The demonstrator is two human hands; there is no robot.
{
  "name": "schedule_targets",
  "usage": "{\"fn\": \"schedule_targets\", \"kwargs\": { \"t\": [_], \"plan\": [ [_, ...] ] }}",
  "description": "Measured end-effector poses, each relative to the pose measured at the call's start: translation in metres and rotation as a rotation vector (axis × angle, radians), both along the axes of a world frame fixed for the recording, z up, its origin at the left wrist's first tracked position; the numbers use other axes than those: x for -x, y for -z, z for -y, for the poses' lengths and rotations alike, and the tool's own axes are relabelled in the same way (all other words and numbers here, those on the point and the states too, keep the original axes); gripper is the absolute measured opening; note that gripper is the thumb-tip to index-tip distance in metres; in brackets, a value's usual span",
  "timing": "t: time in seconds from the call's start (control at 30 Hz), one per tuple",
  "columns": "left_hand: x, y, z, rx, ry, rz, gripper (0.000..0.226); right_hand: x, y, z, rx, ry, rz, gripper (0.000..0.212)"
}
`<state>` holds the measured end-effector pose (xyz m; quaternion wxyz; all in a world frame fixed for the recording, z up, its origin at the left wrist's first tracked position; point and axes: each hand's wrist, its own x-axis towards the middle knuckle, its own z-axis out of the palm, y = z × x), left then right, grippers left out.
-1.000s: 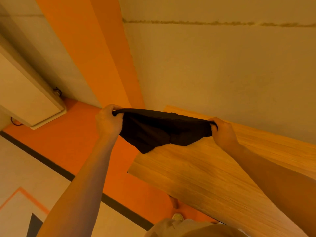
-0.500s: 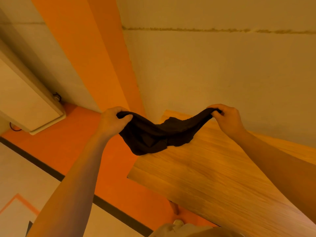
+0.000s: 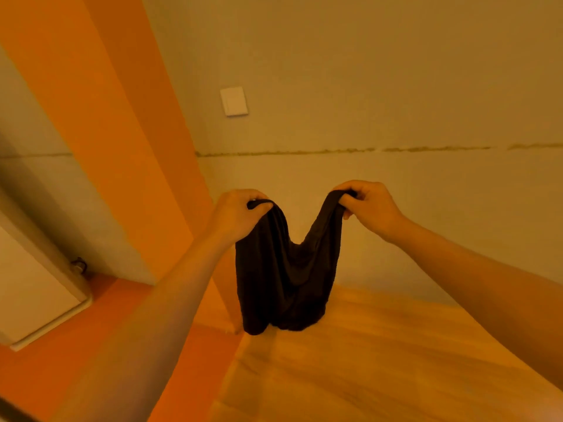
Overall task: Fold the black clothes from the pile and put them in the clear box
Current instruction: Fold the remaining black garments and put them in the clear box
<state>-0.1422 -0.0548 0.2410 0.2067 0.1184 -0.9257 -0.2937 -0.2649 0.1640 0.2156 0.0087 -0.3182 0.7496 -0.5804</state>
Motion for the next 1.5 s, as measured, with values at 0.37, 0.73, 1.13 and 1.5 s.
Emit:
{"fn": "schedule_targets", "kwargs": {
  "t": [0.37,0.73,1.13,1.5],
  "plan": [
    [0.072,-0.138,-0.024,0.368,-0.189,-0.202,0.024,0.072,-0.146,-0.132,-0.013,0.267,-0.209,0.022],
    [0.096,-0.180,-0.076,0.519,-0.212,-0.220,0.026,0.100,-0.181,-0.281,-0.201,0.464,-0.234,0.016],
    [0.139,-0.228,-0.145,0.519,-0.045,-0.223,0.021,0.112,-0.235,-0.383,-0.166,0.542,-0.267,0.010],
    [0.210,-0.206,-0.152,0.426,-0.086,-0.090,0.013,0.160,-0.210,-0.380,0.013,0.587,0.117,0.007]
  ]
}}
